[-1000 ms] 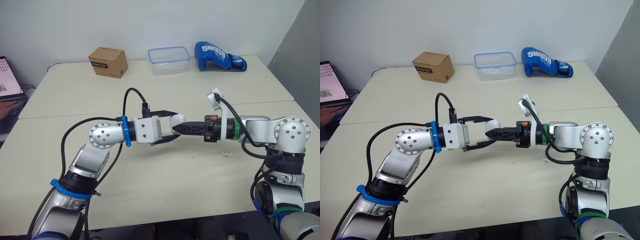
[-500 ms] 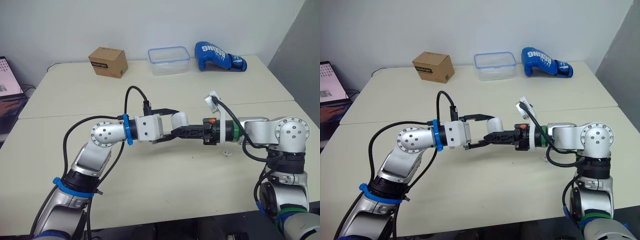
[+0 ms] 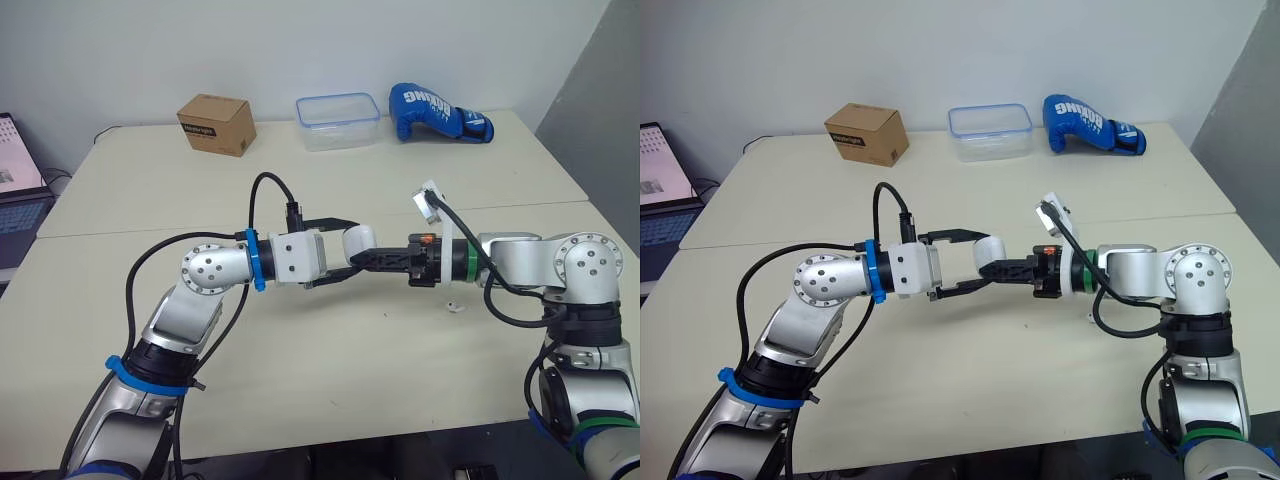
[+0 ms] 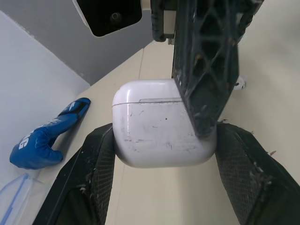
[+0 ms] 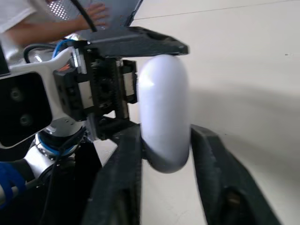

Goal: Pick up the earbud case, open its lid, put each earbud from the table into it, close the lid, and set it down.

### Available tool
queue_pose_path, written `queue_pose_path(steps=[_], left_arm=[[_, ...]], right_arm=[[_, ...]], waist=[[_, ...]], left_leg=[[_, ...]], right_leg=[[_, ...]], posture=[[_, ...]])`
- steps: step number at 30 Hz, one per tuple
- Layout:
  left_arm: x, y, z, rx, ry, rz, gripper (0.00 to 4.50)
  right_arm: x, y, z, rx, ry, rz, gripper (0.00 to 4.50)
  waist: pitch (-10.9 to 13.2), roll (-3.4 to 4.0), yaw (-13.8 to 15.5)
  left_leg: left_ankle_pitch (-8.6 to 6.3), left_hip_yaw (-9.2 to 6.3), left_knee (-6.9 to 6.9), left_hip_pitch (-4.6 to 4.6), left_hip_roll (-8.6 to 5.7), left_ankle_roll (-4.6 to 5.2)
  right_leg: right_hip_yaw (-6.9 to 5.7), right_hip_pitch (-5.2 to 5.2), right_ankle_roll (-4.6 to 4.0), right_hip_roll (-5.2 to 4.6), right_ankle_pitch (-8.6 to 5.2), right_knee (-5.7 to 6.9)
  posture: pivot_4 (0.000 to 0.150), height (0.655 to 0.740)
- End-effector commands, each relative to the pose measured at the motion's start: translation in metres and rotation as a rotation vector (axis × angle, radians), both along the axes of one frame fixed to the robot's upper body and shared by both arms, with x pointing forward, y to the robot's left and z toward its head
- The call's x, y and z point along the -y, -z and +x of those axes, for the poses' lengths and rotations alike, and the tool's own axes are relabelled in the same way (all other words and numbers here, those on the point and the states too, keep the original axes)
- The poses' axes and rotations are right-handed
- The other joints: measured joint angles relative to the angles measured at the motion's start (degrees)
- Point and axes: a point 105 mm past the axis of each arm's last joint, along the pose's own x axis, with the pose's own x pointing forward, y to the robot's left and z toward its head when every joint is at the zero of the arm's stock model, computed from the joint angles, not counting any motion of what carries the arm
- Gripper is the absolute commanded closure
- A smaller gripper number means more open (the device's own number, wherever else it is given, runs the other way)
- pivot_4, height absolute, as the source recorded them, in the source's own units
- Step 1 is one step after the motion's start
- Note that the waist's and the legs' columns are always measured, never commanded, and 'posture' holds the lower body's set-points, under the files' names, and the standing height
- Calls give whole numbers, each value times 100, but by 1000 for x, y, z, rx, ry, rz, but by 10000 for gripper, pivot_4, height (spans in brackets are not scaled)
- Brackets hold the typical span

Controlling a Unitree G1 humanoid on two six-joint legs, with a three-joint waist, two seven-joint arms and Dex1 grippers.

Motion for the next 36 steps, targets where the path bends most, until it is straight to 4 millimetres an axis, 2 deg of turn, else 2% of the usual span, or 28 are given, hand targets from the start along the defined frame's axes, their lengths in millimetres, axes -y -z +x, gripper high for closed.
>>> queue_pose_path(steps=[1, 7, 9, 13, 15, 21, 24, 27, 32, 36], left_arm=[[3, -10, -5, 32, 24, -17, 17475], [3, -9, -5, 30, 20, -19, 17475], [3, -5, -7, -25, 39, -7, 17475], [1, -4, -4, -118, 26, -12, 4329], [1, -7, -4, -130, 29, -25, 331], [-18, -14, 0, -247, -9, -46, 331], [-33, -11, 2, -382, -39, -18, 331], [-43, -1, 5, -529, -83, 55, 331], [-40, -2, -1, -721, -27, 67, 331], [-35, 6, 1, -774, -28, 119, 331]], right_arm=[[-7, -13, -9, 23, -51, 65, 37444], [-9, -13, -12, 12, -56, 69, 37444], [-9, -14, -13, 10, -55, 71, 37444], [-11, -14, -14, 7, -55, 77, 37444], [-13, -14, -15, 7, -55, 79, 37444], [-10, -15, -13, 76, -50, 16, 37444], [-8, -16, -9, 148, -51, -46, 37444], [-4, -12, -8, 281, -86, -198, 37444], [-1, 1, -8, 481, -197, -423, 37444], [-3, 10, -8, 569, -286, -517, 37444]], waist=[[0, 0, 0], [0, 0, 1], [0, 0, 1], [0, 0, -2], [0, 0, -1], [0, 0, -4], [1, 1, -14], [1, 1, -8], [2, 1, -17], [2, 1, -24]], left_leg=[[0, 0, 0, 0, 0, 0], [0, 0, 0, 0, 0, 0], [0, -1, 0, 0, 0, 0], [0, 0, 0, 0, 1, 1], [0, -2, 0, 0, 1, 1], [0, -3, 0, -1, 3, 1], [-1, -2, 0, 0, 4, 2], [-2, -4, 0, -1, 2, 4], [-2, -7, 0, -2, 1, 5], [-1, -6, 1, -1, 4, 3]], right_leg=[[0, 0, 0, 0, 0, 0], [0, 1, 0, 0, 0, 0], [0, 1, 0, 0, 0, 0], [0, 0, 0, 1, 0, 0], [-1, 1, 0, 1, 0, 0], [-2, 0, 0, 2, 0, 0], [-1, -1, 1, 6, 0, 1], [-4, 2, 3, 6, -1, -1], [-9, 2, 7, 7, -4, -3], [-8, 1, 7, 8, -4, 0]], posture=[[1500, 7307], [1500, 7307], [1500, 7307], [1500, 7307], [1500, 7307], [1500, 7307], [1500, 7307], [1500, 7307], [1500, 7307], [1500, 7307]])
